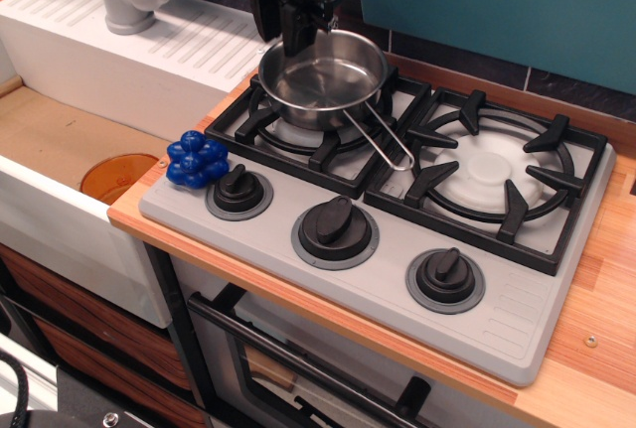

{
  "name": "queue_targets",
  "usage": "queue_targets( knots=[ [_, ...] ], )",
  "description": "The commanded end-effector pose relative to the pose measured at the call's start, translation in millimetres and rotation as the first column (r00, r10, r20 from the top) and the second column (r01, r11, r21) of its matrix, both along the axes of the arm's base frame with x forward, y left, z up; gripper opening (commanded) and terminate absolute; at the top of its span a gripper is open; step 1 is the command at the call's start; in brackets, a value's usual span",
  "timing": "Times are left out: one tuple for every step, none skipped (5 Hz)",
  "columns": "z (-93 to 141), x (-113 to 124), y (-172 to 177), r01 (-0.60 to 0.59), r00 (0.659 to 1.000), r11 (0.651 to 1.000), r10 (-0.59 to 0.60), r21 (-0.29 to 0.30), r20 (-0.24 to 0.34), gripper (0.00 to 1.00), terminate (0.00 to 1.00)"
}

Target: Put pan on stove and put blueberry in pan

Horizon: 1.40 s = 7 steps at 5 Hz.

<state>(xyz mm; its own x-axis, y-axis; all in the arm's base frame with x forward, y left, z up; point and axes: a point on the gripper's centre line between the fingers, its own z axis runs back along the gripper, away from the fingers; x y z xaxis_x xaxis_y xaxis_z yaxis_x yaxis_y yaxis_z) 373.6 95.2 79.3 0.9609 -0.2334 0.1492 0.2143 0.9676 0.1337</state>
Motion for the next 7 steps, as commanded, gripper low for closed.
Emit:
queue_targets(
  knots=[
    [44.2, 5.8, -3.7, 0.016, 1.0, 0.999, -0.017, 0.043, 0.02, 1.0, 0.0],
    [61.9, 3.4, -6.2, 0.024, 1.0, 0.997, -0.024, 0.069, -0.004, 1.0, 0.0],
    [61.9, 3.4, -6.2, 0.024, 1.0, 0.997, -0.024, 0.069, -0.004, 1.0, 0.0],
    [61.9, 3.4, -6.2, 0.024, 1.0, 0.997, -0.024, 0.069, -0.004, 1.0, 0.0],
    [61.9, 3.4, -6.2, 0.024, 1.0, 0.997, -0.024, 0.069, -0.004, 1.0, 0.0],
    [61.9, 3.4, -6.2, 0.024, 1.0, 0.997, -0.024, 0.069, -0.004, 1.0, 0.0],
    [69.6, -20.2, 3.0, -0.014, 0.999, 0.998, 0.012, 0.061, 0.032, 1.0, 0.0]
  ],
)
